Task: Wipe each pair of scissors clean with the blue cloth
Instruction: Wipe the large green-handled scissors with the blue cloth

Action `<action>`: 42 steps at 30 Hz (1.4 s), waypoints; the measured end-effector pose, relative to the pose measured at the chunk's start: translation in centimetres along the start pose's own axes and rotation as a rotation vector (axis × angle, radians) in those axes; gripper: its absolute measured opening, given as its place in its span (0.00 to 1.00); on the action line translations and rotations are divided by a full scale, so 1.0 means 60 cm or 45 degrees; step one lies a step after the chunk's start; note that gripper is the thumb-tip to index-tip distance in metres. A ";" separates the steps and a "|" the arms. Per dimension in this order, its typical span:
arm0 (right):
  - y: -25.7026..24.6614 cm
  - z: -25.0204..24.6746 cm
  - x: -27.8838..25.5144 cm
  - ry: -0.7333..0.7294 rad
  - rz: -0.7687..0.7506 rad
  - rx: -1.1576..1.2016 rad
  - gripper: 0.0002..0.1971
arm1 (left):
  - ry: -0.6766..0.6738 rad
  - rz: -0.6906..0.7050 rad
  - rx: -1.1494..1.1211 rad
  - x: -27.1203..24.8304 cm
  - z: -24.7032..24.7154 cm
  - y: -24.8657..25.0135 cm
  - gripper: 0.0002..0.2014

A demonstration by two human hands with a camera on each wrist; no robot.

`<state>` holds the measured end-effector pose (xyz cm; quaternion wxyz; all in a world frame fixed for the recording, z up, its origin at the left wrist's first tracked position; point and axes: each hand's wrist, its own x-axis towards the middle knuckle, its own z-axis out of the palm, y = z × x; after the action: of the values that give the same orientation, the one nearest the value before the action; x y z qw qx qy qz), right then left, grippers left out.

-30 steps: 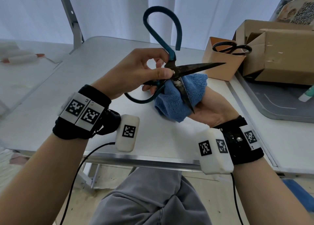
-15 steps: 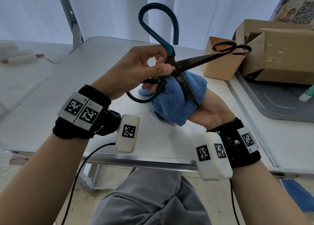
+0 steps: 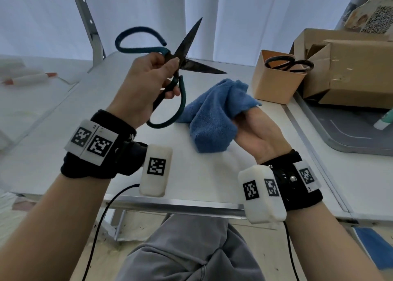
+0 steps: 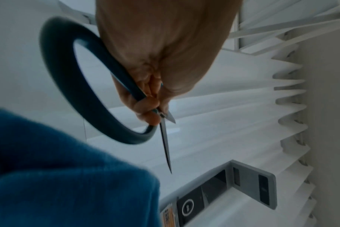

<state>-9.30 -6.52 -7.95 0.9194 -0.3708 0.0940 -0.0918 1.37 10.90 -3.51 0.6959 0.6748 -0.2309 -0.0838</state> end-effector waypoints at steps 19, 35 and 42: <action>0.029 0.034 0.043 0.175 -0.119 -0.017 0.16 | -0.025 -0.090 -0.061 -0.028 0.087 -0.014 0.06; 0.032 0.040 0.045 0.193 -0.084 0.052 0.18 | -0.054 -0.091 0.027 -0.028 0.088 -0.025 0.10; 0.041 0.036 0.042 0.144 -0.075 0.097 0.12 | -0.022 -0.063 0.044 -0.030 0.090 -0.034 0.08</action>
<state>-6.11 -3.94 -8.41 0.9229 -0.3324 0.1312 -0.1431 -2.14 6.65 -5.95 0.6798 0.6916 -0.2215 -0.1027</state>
